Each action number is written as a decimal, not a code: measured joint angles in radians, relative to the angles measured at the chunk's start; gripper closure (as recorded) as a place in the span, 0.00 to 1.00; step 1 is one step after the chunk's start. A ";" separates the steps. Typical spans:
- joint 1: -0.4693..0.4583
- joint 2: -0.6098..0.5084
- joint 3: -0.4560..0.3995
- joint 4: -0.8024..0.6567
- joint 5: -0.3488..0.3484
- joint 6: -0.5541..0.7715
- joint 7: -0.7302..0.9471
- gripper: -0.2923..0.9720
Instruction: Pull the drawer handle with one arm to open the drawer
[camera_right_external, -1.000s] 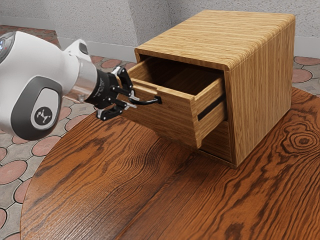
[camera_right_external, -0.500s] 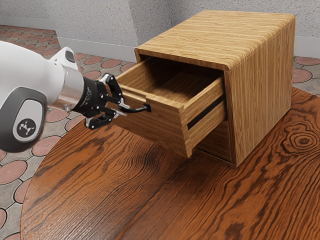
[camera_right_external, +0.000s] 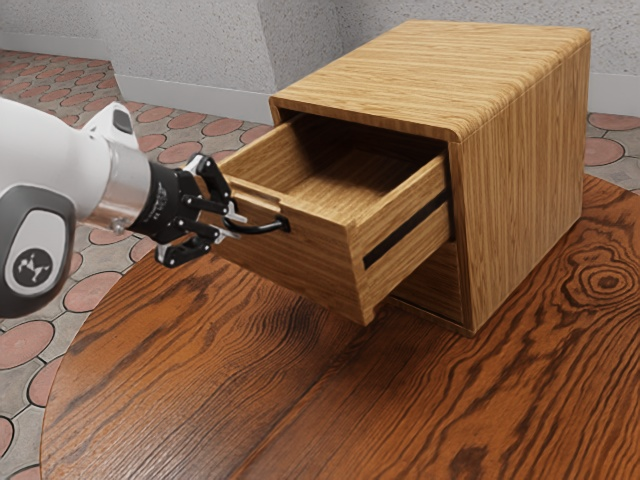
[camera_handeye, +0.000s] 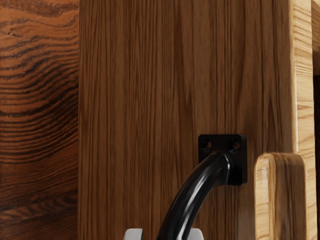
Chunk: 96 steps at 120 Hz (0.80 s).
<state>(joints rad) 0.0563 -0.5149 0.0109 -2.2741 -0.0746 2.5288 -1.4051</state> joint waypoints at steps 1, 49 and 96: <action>0.000 -0.001 0.000 -0.001 0.000 0.000 0.000 0.78; -0.011 -0.057 0.023 -0.033 0.000 -0.011 0.001 0.75; 0.004 -0.145 0.093 0.347 0.092 -0.465 -0.040 0.34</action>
<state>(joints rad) 0.0602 -0.6599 0.1041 -1.9268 0.0171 2.0642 -1.4453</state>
